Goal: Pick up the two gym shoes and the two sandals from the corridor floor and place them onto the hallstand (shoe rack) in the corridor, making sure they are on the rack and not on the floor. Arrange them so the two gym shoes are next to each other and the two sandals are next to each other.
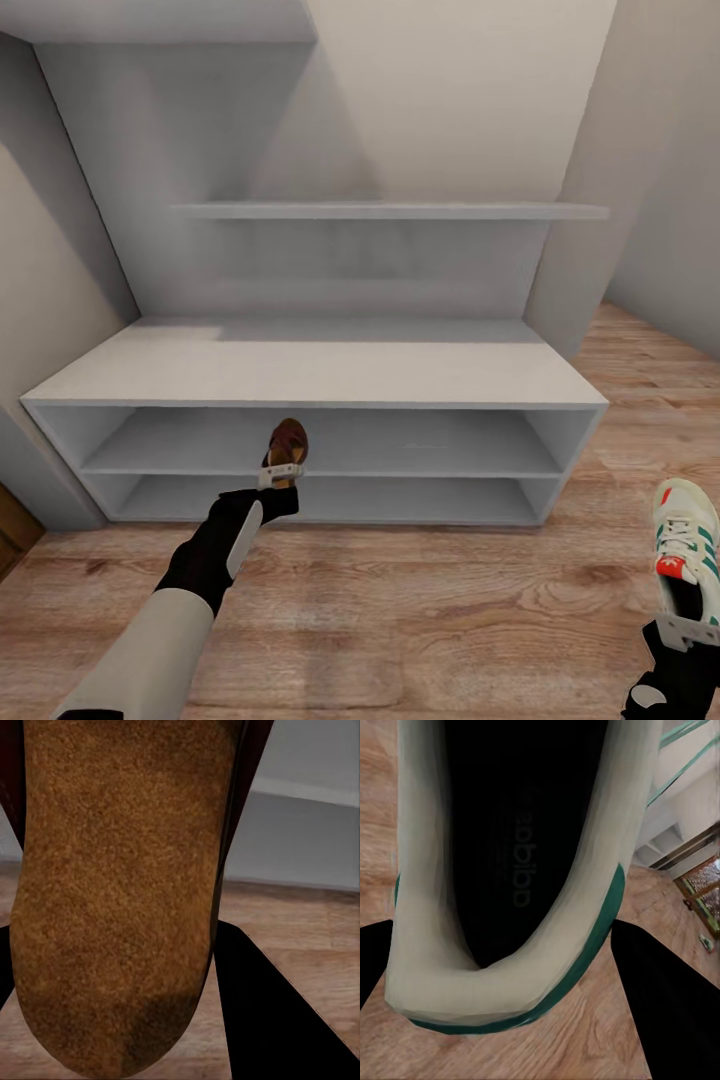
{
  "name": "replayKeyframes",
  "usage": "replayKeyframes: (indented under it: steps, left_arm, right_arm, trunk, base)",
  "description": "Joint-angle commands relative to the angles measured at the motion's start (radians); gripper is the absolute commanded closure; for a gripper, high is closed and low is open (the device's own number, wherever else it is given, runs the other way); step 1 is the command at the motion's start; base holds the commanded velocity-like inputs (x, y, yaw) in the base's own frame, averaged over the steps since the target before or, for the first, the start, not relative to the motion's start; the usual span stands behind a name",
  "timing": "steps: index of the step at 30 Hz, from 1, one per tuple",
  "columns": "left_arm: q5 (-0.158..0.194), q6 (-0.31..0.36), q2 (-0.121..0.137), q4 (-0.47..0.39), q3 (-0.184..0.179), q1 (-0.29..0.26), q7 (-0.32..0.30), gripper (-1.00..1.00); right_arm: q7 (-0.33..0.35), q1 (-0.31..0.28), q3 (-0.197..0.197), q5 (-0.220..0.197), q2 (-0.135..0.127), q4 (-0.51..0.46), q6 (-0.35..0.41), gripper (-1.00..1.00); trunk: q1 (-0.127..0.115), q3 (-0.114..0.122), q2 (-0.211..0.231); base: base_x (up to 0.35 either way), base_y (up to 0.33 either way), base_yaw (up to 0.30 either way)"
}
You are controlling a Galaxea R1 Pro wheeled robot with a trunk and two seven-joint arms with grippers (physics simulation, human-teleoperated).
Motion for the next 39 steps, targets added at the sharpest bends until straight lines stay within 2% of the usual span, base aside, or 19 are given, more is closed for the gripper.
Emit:
replayKeyframes:
  steps: [1, 8, 11, 28, 30, 31, 34, 39]
  left_arm:
    - [0.007, 0.006, 0.0, 0.0, 0.003, 0.0, -0.001, 1.0]
    - [0.007, 0.006, 0.002, 0.0, 0.003, 0.0, -0.001, 1.0]
    - [0.007, 0.006, 0.002, 0.0, 0.003, 0.0, -0.001, 1.0]
    - [0.007, 0.006, 0.002, -0.002, 0.002, 0.0, -0.001, 1.0]
    - [0.007, 0.006, 0.002, -0.002, 0.002, 0.0, -0.001, 1.0]
    - [0.007, 0.006, 0.002, -0.002, 0.003, 0.0, -0.001, 1.0]
    - [0.007, 0.006, 0.002, -0.003, 0.004, 0.0, -0.001, 1.0]
    - [0.008, 0.006, 0.002, -0.007, 0.004, 0.0, -0.001, 1.0]
  right_arm:
    - [-0.005, -0.001, 0.007, 0.002, -0.005, 0.001, 0.001, 1.0]
    - [0.003, -0.001, 0.006, -0.002, -0.041, 0.001, 0.001, 1.0]
    - [0.023, -0.001, 0.006, -0.002, -0.047, 0.001, 0.001, 1.0]
    - [0.044, -0.001, 0.005, -0.003, -0.049, 0.003, 0.002, 1.0]
    - [0.044, -0.001, 0.004, -0.003, -0.06, 0.003, 0.002, 1.0]
    - [0.043, -0.001, 0.003, -0.003, -0.079, 0.003, 0.002, 1.0]
    - [0.044, -0.001, 0.002, -0.003, -0.113, 0.004, 0.002, 1.0]
    - [0.043, -0.001, 0.002, -0.003, -0.134, 0.003, 0.002, 1.0]
  trunk:
    - [0.0, -0.001, 0.0]
    - [0.0, -0.001, 0.0]
    - [0.0, -0.001, 0.0]
    - [0.0, -0.001, 0.0]
    - [0.0, -0.001, 0.0]
    - [0.0, -0.001, 0.0]
    - [0.0, -0.001, 0.0]
    - [0.0, -0.001, 0.0]
  base:
    - [0.001, 0.0, 0.0]
    - [0.0, 0.0, 0.0]
    - [0.0, 0.0, 0.0]
    - [0.052, 0.0, 0.0]
    - [0.001, 0.0, 0.0]
    - [0.0, 0.0, 0.0]
    - [0.0, 0.0, 0.0]
    - [0.0, 0.0, 0.0]
